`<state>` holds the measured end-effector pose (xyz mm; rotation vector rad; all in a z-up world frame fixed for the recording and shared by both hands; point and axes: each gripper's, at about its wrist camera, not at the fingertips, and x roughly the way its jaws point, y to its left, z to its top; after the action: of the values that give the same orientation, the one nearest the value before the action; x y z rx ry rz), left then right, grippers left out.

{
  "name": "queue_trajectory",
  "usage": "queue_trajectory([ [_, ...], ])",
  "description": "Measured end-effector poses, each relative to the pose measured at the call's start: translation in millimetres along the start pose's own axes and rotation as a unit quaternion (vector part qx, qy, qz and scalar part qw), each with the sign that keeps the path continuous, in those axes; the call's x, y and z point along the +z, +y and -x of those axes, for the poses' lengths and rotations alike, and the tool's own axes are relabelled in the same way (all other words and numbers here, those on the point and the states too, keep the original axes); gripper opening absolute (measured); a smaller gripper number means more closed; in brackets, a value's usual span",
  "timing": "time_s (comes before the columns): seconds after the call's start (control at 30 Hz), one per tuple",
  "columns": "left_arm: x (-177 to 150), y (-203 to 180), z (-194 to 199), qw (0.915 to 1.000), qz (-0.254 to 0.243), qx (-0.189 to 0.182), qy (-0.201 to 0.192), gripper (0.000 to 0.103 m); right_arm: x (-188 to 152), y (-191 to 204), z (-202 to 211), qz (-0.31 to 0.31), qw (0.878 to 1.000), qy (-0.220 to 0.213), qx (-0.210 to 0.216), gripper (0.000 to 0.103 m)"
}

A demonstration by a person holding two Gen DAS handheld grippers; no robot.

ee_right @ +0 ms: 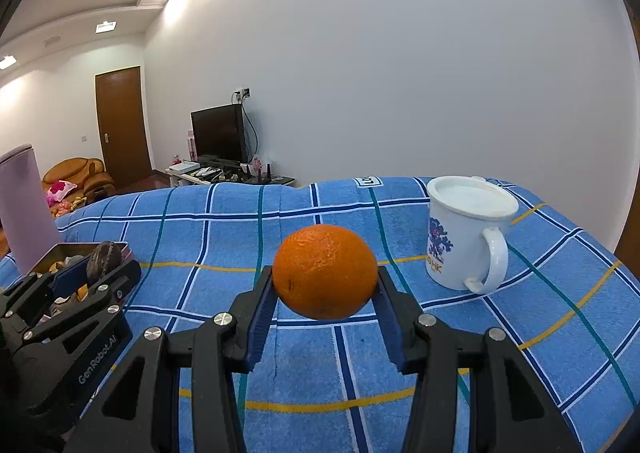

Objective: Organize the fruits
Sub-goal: 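Carry the dark fruit and orange in both tools over the tin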

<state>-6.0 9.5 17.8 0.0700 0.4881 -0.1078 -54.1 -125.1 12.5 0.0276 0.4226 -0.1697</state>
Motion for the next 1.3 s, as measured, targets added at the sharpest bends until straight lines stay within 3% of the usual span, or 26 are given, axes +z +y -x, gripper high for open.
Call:
queue_trajectory([
  [0.7, -2, 3, 5, 1.0, -0.004, -0.004, 0.003, 0.044, -6, 12, 14, 0.013, 1.0, -0.004, 0.011, 0.05],
  [1.3, -9, 33, 13, 1.0, 0.0, -0.001, 0.006, 0.044, -10, 33, 18, 0.014, 1.0, 0.007, 0.018, 0.05],
])
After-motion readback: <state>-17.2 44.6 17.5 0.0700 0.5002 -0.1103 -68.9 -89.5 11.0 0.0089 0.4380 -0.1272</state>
